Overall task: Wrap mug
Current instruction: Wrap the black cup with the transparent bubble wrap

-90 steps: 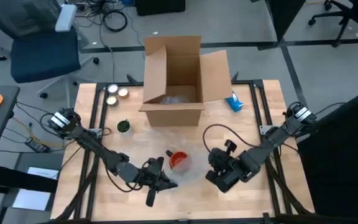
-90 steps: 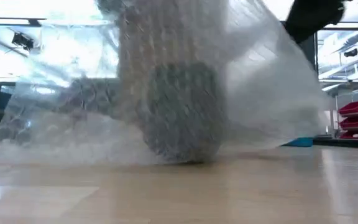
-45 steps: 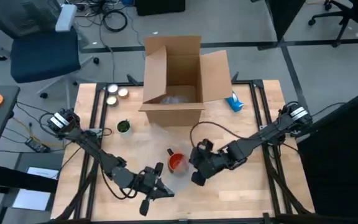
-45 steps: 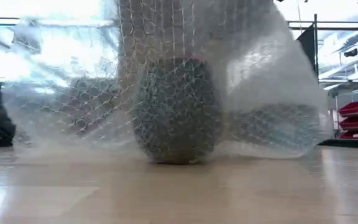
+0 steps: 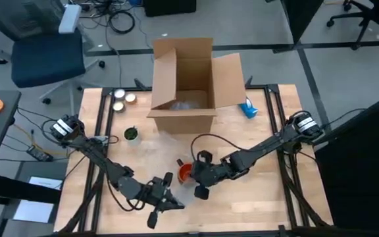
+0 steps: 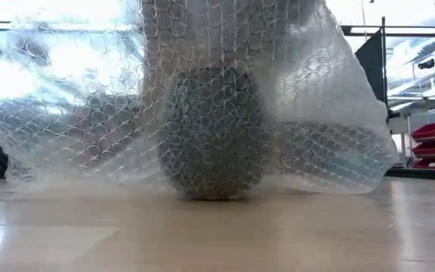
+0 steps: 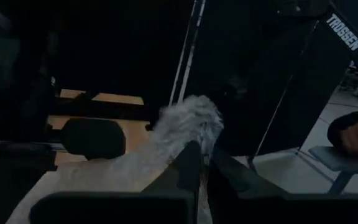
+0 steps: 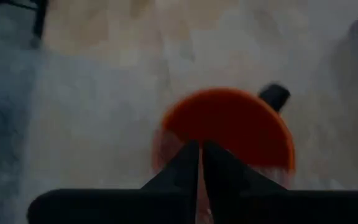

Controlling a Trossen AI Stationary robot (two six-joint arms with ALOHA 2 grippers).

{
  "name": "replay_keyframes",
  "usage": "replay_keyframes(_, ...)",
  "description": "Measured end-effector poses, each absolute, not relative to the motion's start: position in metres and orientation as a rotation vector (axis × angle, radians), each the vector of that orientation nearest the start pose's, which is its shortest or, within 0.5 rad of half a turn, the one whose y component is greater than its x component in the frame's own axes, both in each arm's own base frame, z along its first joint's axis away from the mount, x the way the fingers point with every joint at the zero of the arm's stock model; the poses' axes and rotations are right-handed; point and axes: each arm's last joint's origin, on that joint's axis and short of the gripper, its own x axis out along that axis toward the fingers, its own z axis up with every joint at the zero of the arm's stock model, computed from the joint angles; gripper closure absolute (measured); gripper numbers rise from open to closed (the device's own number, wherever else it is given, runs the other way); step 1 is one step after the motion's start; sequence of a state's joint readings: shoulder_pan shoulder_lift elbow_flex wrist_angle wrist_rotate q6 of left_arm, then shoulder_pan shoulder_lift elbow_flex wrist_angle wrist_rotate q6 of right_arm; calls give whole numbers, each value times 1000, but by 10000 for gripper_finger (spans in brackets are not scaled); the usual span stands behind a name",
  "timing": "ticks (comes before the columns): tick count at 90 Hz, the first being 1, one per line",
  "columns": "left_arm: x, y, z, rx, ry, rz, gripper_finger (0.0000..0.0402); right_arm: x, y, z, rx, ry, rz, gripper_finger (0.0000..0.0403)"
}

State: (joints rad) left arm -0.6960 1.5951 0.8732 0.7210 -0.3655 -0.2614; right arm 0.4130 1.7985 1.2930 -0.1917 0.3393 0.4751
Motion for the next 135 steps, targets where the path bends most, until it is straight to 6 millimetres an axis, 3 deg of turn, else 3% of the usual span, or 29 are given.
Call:
replay_keyframes(26, 271, -213, 250, -257, 47, -329, 402, 384, 142, 221, 234, 638, 48, 403)
replay_keyframes(46, 271, -213, 249, -250, 61, -329, 402, 386, 141, 238, 209, 533, 91, 403)
replay_keyframes(58, 269, -216, 245, -269, 100, -316, 402, 373, 143, 258, 198, 517, 85, 403)
replay_keyframes(80, 258, -216, 240, -305, 160, -89, 402, 330, 165, 283, 203, 579, 18, 403)
replay_keyframes(104, 249, -209, 237, -314, 234, 42, 402, 306, 203, 271, 258, 662, 23, 403)
replay_keyframes(121, 241, -197, 229, -292, 322, 188, 402, 294, 210, 265, 288, 733, -24, 403)
replay_keyframes(135, 235, -184, 235, -269, 284, 325, 402, 294, 210, 265, 297, 729, -22, 403)
